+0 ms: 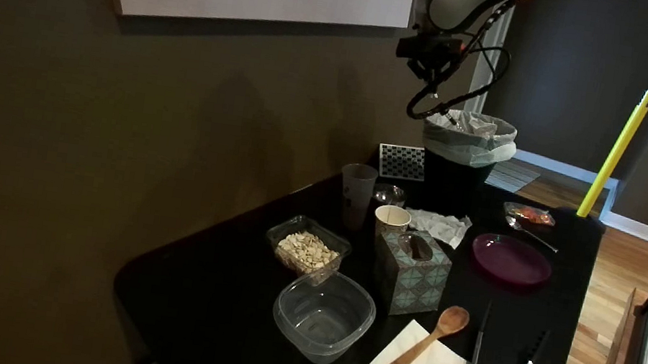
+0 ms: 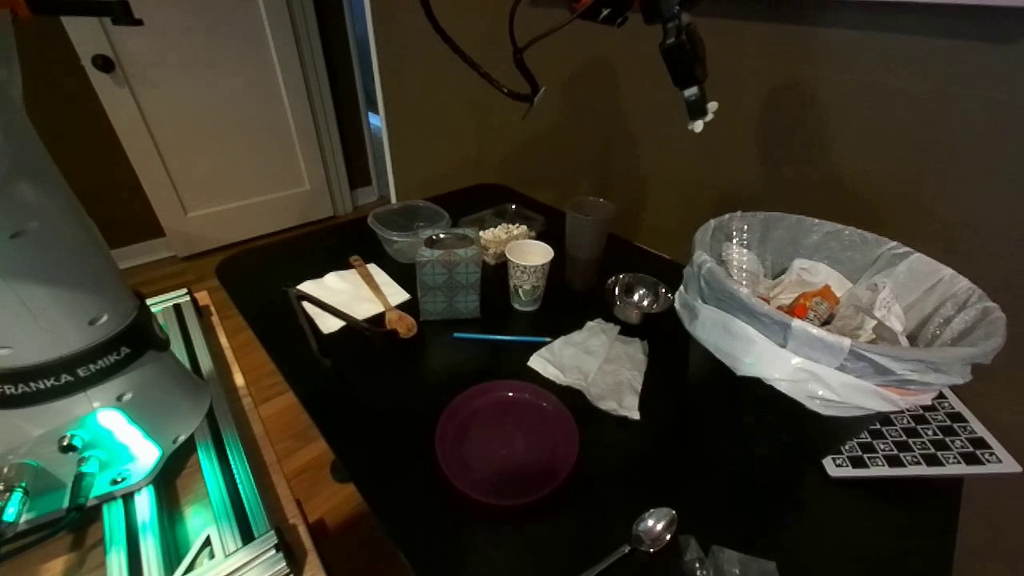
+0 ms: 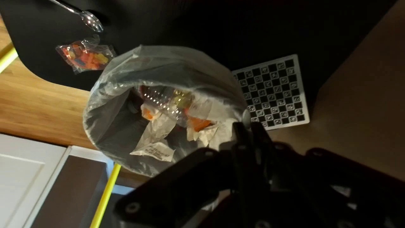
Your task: Put some of the white objects in the bin
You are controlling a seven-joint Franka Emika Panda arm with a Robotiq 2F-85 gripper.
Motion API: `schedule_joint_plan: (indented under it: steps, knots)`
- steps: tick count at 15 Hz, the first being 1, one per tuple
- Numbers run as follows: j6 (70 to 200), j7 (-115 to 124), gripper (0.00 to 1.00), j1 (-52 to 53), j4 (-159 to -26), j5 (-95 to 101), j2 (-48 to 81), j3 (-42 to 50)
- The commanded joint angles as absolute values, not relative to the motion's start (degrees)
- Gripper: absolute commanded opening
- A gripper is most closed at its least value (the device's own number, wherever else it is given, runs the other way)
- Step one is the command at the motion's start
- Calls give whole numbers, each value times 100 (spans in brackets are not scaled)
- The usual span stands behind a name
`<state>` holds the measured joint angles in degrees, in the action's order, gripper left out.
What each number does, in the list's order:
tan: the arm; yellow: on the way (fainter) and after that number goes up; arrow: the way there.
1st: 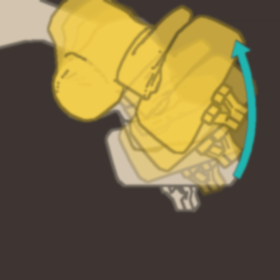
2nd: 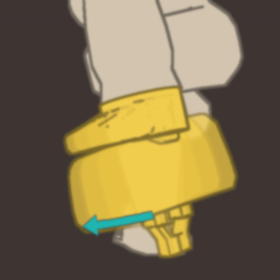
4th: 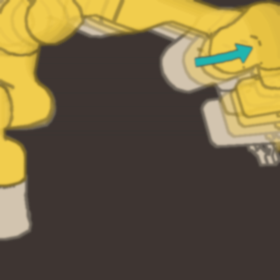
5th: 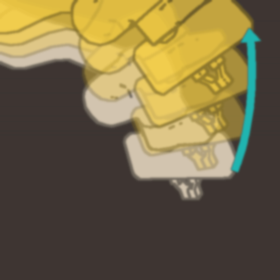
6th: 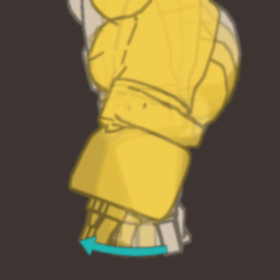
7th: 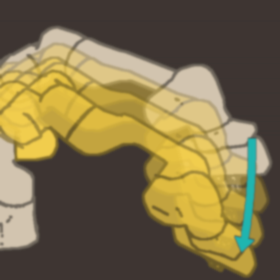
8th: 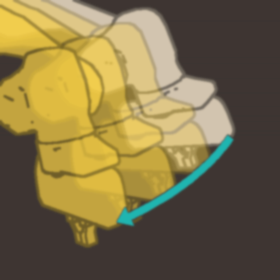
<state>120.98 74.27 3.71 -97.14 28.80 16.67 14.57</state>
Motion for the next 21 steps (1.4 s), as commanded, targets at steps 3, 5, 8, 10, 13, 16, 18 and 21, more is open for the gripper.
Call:
schedule_joint_plan:
  steps: [3, 5, 8, 10, 13, 16, 18, 21]
  knots:
    - [11994, 7640, 2, -315, -9253, 2740, 1901, 1601]
    - [11984, 7496, 2, -528, -9145, 2553, 2023, 1600]
    - [12063, 7321, 2, -773, -8994, 2220, 2261, 1587]
    - [12135, 7201, 2, -901, -8917, 1900, 2403, 1567]
    - [12141, 6978, 2, -1029, -8662, 1537, 2651, 1571]
    - [12064, 6799, 2, -1128, -8379, 1360, 2844, 1617]
    - [12011, 6740, 2, -1190, -8200, 1293, 2960, 1644]
    - [12003, 6762, 40, -1262, -8027, 1200, 3079, 1669]
